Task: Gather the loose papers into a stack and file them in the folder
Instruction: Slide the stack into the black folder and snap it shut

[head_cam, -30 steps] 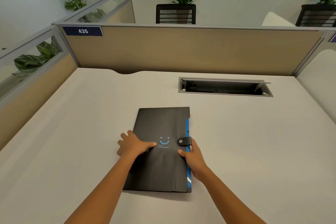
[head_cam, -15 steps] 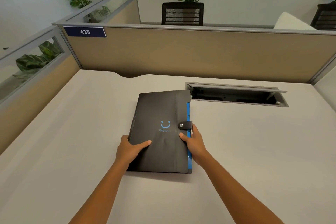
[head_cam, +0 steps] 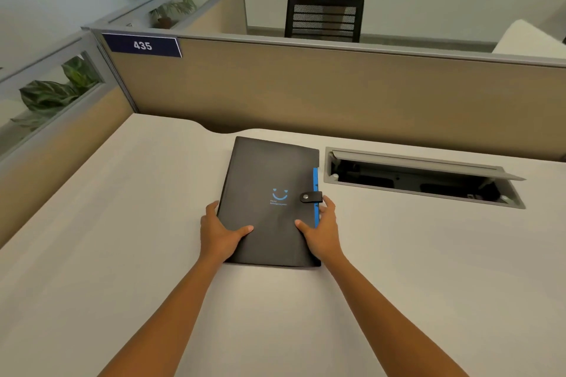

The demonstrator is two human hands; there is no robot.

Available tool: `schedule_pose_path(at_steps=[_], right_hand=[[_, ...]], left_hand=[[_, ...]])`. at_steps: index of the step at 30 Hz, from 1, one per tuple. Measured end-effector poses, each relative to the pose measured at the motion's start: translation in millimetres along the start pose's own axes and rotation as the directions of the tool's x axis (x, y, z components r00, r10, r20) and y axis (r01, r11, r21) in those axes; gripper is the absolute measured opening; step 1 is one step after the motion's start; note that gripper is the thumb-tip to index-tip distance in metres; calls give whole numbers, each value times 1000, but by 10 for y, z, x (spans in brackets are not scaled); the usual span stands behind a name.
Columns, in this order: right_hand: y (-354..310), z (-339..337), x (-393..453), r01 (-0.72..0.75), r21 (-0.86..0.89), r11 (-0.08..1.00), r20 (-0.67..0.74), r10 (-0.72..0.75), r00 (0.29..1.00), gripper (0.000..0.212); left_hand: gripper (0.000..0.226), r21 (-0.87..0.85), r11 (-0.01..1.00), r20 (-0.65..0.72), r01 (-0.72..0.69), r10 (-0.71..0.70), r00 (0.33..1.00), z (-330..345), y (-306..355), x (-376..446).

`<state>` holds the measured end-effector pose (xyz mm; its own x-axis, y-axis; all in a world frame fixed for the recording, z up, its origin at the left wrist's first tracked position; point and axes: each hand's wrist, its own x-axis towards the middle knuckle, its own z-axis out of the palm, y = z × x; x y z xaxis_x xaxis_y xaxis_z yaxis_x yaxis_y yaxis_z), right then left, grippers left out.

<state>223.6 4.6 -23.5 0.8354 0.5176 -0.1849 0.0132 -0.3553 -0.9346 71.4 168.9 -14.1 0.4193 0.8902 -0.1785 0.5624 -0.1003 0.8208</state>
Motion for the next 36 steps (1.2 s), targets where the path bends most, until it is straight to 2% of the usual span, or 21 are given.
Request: schedule_pose_path(at_steps=[3,8,12,17,21,23,26,29,36], right_hand=[[18,112,48,79,-128,989,19,-77,997,95],[115,239,110,200,-419,886,89,-180,980,94],[162,247,146,234,-549,803,115,-205,972,102],[196,179,176,284,-602,746,129,-260,957,113],[224,162,170,328,-637,698,169,-289,942,111],[238,163,167,337,-644,687,183,-289,940,108],[265,158,157,351,-664,661,208,-288,935,103],[291,160,152,365,-679,636,228,-290,929,100],[323,141,126,381,-698,607,260,-281,924,94]], left_hand=[[101,16,1000,-24,-16,16,1000,27,83,204],[96,94,993,0,-72,73,997,89,213,511],[94,158,980,2,-121,122,993,159,252,628],[89,234,954,15,-188,190,982,261,259,618],[68,402,868,69,-291,288,955,350,202,531],[65,484,819,97,-310,302,948,390,159,483],[68,596,710,156,-375,356,921,454,79,391],[74,629,623,233,-465,419,878,529,13,268],[96,650,564,284,-510,443,851,592,-33,182]])
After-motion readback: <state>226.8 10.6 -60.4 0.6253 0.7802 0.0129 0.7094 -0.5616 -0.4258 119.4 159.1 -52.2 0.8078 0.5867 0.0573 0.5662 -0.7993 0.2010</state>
